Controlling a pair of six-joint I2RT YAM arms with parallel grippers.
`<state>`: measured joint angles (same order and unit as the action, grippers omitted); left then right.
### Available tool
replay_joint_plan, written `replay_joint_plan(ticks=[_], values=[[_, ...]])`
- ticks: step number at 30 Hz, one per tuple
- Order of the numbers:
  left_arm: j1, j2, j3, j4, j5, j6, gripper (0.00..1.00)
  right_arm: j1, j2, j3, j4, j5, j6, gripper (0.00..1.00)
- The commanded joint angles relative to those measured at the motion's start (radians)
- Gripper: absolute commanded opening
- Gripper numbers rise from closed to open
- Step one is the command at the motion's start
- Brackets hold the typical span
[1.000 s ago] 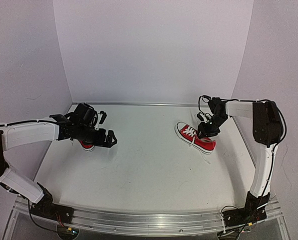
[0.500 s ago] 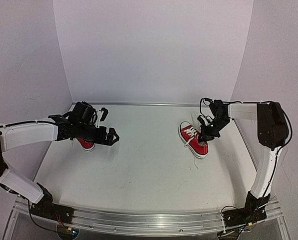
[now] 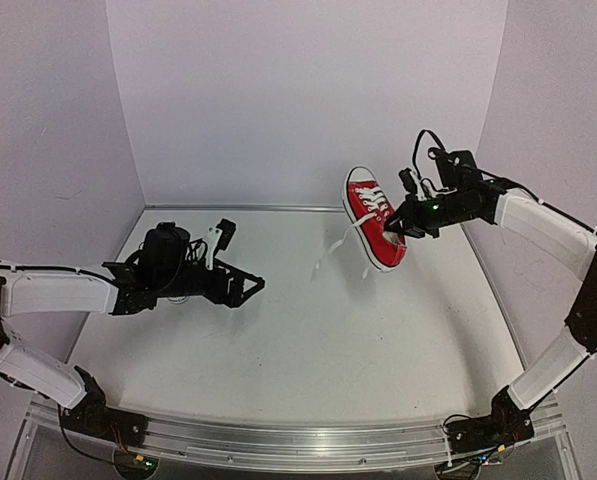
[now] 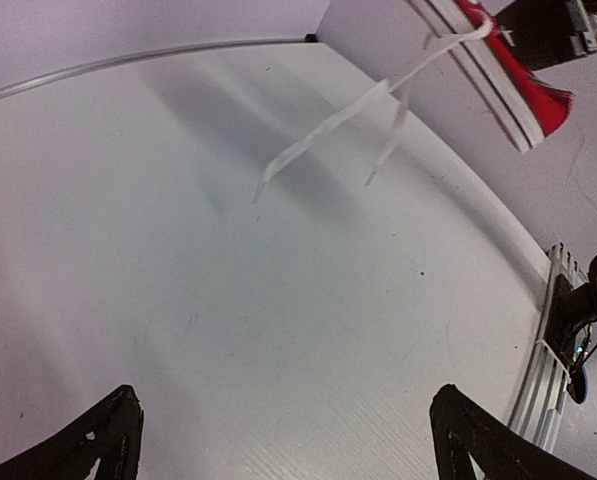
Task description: Tie the shoes
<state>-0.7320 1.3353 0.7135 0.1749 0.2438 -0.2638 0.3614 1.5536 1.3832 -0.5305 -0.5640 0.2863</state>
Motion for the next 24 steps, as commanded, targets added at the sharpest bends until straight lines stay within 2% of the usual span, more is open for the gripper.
replay_joint_plan(ticks=[1,8,15,19,24], values=[[-0.072,0.042,-0.012,0.309,0.003,0.083,0.99,0.057,-0.047,0.08,0.093,0.001,0.098,0.0],[-0.148,0.229,0.031,0.543,-0.043,0.233,0.97,0.122,-0.056,0.119,0.093,0.018,0.145,0.0],[-0.196,0.486,0.159,0.71,0.049,0.314,0.94,0.137,-0.104,0.108,0.093,0.018,0.177,0.0],[-0.211,0.583,0.208,0.782,0.084,0.307,0.9,0.147,-0.124,0.098,0.095,0.018,0.192,0.0],[-0.212,0.68,0.267,0.852,0.045,0.273,0.69,0.159,-0.145,0.09,0.099,0.017,0.207,0.0]])
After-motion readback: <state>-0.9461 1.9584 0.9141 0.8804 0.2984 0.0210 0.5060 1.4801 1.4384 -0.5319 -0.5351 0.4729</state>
